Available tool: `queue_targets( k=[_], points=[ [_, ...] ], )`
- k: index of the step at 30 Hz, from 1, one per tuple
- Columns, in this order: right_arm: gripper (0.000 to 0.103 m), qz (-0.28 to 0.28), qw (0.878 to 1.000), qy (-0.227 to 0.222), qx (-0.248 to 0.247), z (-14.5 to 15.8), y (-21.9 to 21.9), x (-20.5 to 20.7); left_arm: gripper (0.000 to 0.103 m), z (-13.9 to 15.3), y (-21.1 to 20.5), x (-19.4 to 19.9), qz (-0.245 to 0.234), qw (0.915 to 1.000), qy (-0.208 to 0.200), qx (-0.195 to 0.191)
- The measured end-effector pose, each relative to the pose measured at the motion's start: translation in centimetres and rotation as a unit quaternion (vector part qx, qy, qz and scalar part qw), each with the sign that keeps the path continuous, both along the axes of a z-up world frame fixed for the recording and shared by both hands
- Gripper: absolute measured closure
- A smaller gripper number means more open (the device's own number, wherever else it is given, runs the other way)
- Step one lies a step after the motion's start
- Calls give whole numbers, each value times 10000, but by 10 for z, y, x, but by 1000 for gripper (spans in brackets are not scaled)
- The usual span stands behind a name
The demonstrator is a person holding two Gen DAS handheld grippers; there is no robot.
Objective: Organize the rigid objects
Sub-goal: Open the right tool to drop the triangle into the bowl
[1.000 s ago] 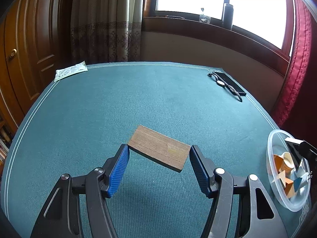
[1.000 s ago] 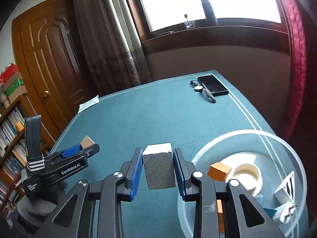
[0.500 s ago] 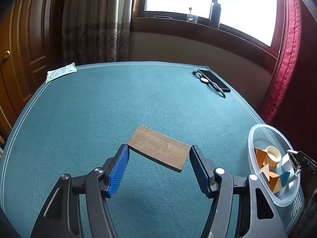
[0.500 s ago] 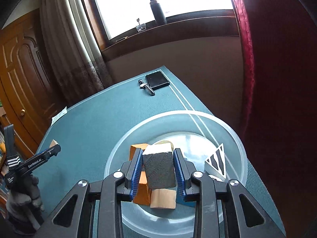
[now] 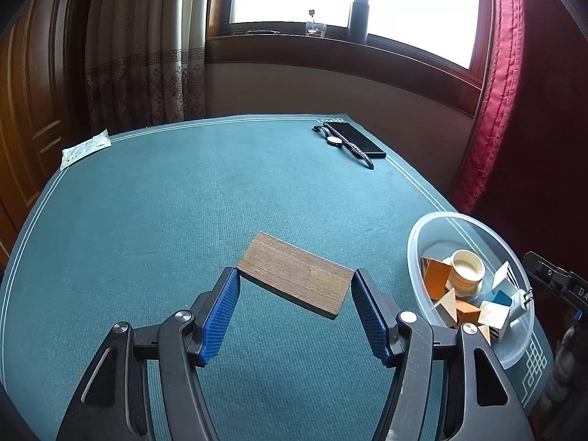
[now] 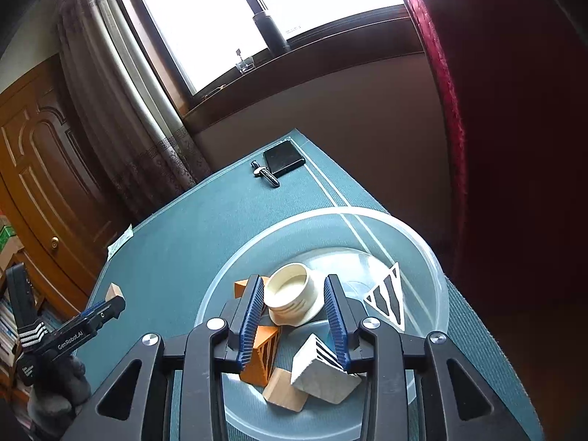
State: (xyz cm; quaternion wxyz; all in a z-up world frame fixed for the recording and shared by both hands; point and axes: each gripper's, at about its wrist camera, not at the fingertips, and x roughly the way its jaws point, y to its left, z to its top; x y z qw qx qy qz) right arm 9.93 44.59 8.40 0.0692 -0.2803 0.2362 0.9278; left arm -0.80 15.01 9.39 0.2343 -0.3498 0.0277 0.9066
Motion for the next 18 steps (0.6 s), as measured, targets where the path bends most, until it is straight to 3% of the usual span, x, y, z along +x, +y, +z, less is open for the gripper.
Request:
queue_targets(
  k=[2, 5, 11, 18],
  points=[
    [63, -137, 9999, 16, 75, 0, 2, 2, 39, 1, 8, 3, -95, 10000, -3, -24],
    [44, -416, 9985, 128, 332, 3, 3, 8, 39, 2, 21, 8, -267, 9996, -13, -90],
    [25, -783, 9928, 385, 824, 13, 2, 19, 39, 3, 56, 21, -682, 9974, 8, -242],
    [19, -992, 9907, 484, 795, 17, 11, 26, 39, 6, 100, 39, -1258, 9912, 98, -407]
  ],
)
